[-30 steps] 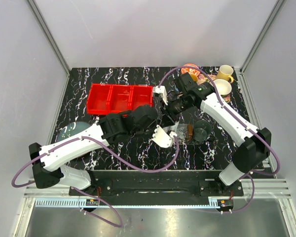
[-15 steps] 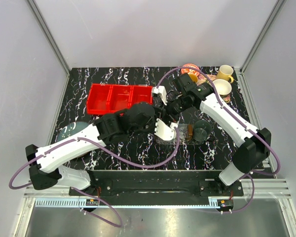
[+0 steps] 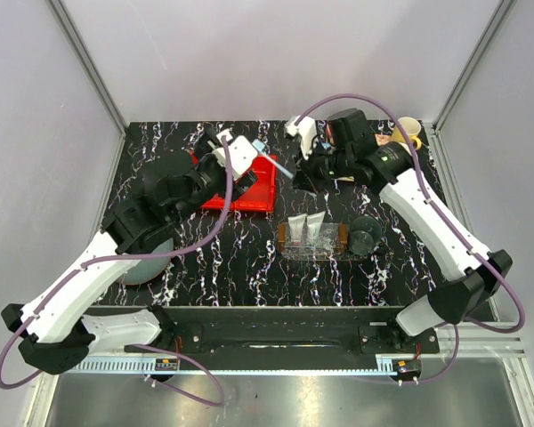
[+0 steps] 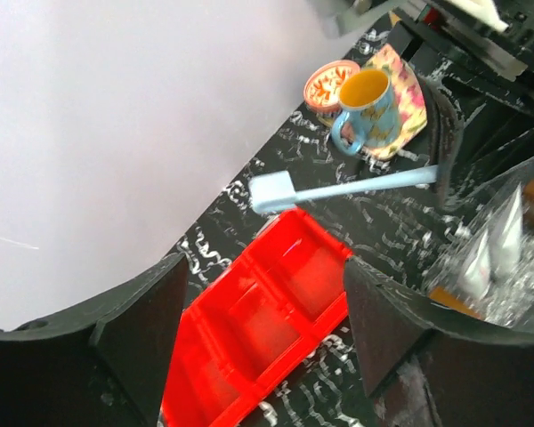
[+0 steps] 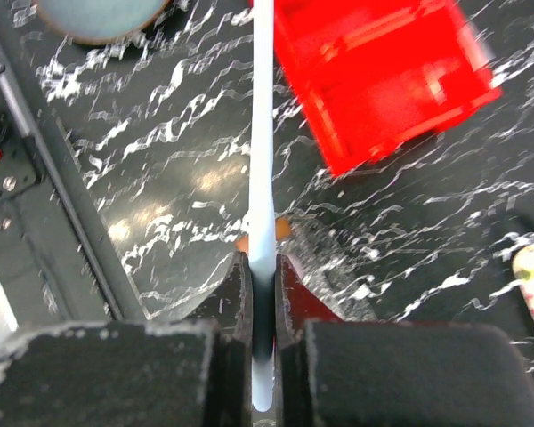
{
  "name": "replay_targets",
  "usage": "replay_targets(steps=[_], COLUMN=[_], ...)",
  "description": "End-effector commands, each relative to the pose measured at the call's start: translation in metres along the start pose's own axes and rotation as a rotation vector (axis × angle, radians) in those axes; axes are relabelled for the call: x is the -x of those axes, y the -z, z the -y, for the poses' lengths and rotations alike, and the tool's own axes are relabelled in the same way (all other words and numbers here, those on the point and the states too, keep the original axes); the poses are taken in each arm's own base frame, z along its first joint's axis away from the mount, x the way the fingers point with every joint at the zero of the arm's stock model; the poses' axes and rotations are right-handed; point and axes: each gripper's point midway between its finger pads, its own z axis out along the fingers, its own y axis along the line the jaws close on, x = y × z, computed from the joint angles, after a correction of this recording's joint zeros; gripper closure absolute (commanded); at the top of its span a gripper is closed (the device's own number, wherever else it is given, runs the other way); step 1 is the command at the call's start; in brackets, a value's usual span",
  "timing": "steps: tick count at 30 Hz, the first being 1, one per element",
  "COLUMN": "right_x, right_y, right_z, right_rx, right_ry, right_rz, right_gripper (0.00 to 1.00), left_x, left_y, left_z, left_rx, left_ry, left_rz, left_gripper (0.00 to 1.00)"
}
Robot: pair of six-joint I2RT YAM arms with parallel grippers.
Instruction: Prepare toiletry sets of a toothbrush and toothpaste on the tray
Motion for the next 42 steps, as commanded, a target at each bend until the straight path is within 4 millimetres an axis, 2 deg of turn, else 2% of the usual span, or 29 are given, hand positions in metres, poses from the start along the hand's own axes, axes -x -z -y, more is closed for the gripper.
replay_targets(steps=[1,6,7,9,10,11,13,18,25,33,39,42], right_x=[0.070,0.095,0.101,0.105,0.110,0.112,0.112,0.108,0.103,0.097,0.097,0.100], right_y=[0.042,0.062,0.065,0.069,0.073,0.076,0.076,0.069,0.063,0.060,0.062,0.065], right_z=[0.018,0.023,0.023,0.018,0.016,0.013,0.011,0.013,0.014,0.007,0.004,0.005], right_rx=[-0.181,-0.254,-0.259,-0.247,-0.243,-0.238,-0.228,-0.224,-0.217,-0.181,-0.177,-0.184], right_ry=[0.049,0.063,0.069,0.081,0.093,0.097,0.089,0.064,0.051,0.047,0.038,0.027], right_rz=[0.230,0.335,0.363,0.392,0.421,0.436,0.443,0.438,0.430,0.430,0.447,0.461], right_gripper=[1.00,1.00,1.00,1.00,1.00,1.00,1.00,1.00,1.00,1.00,1.00,1.00], left_x=[0.041,0.048,0.055,0.055,0.066,0.066,0.073,0.073,0.084,0.077,0.074,0.069], left_y=[0.005,-0.006,-0.007,-0.016,-0.017,-0.021,-0.029,-0.046,-0.053,-0.067,-0.071,-0.071], left_z=[-0.017,-0.018,-0.016,-0.018,-0.012,-0.017,-0.009,0.000,0.014,0.017,0.021,0.023], left_rx=[0.047,0.023,-0.001,-0.014,-0.085,-0.093,-0.173,-0.262,-0.413,-0.433,-0.463,-0.468], left_ry=[0.298,0.481,0.504,0.581,0.600,0.627,0.680,0.754,0.811,0.854,0.879,0.901], left_rz=[0.136,0.136,0.153,0.149,0.183,0.189,0.213,0.219,0.261,0.246,0.244,0.243], left_gripper=[0.27,0.30,0.30,0.31,0.31,0.32,0.32,0.33,0.34,0.34,0.45,0.46])
